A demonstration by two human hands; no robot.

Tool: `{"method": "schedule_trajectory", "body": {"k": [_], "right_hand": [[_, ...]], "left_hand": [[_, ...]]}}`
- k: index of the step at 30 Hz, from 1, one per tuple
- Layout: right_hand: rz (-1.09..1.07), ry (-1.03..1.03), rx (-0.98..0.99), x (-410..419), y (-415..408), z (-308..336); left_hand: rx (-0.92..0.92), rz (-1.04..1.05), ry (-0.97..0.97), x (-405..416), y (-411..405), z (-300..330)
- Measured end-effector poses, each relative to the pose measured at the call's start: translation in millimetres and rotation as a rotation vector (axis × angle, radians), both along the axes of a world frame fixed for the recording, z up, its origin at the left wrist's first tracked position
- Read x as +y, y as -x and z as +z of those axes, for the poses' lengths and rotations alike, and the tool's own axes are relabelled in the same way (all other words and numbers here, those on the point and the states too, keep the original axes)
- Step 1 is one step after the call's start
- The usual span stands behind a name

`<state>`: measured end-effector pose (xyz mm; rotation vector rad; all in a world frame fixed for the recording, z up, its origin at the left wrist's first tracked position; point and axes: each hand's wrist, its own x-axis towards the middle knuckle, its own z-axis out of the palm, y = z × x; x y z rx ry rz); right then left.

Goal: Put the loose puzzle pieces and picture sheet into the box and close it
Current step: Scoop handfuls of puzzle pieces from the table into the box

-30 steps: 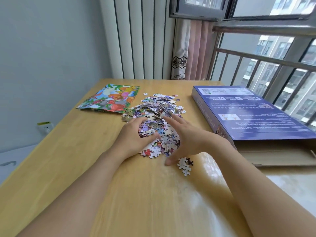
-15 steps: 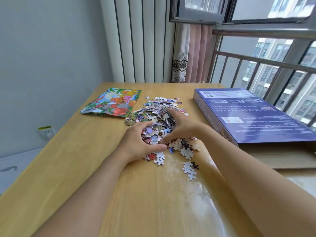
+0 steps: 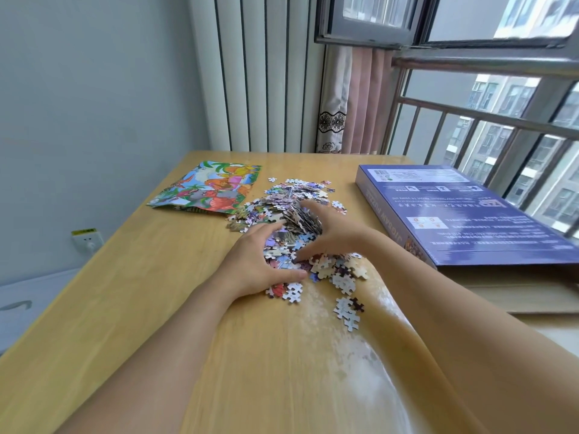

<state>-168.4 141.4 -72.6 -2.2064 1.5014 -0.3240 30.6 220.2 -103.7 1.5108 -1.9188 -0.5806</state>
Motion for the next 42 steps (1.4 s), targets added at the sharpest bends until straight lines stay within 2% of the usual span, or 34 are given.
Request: {"method": "schedule_trajectory", "body": {"k": [2, 6, 18, 24, 29, 32, 38, 42], "right_hand": [[-0.005, 0.006, 0.006, -1.4, -3.7, 0.0], [-0.056, 0.056, -0.122, -1.8, -4.2, 2.6], [-0.150, 0.235, -0.170, 1.9, 1.8, -4.5], [-0.142, 0.312, -0.057, 0.6, -2.3, -2.7], [-0.146, 0.219, 0.018, -5.2, -9.8, 5.3], [-0.119, 0.263, 0.032, -8.5, -15.4, 6.4], [-0.110, 0.324, -0.038, -2.5, -12.3, 7.0], [-0.153, 0.303, -0.205, 2.3, -2.2, 6.9]], "left_hand": [[-0.002, -0.006, -0.001, -0.7, -0.3, 0.3], [0.031, 0.024, -0.010, -1.6, -0.8, -0.8], [0.047, 0.076, -0.017, -1.5, 1.6, -0.6], [0.062, 0.079, -0.007, -2.7, 0.8, -1.8], [0.070, 0.075, 0.014, -2.7, 1.4, -1.9], [0.076, 0.074, 0.025, -1.6, 1.7, -0.8], [0.090, 0.079, 0.035, -0.2, 1.3, 0.8], [0.092, 0.084, 0.031, 0.1, 2.3, 1.6]]}}
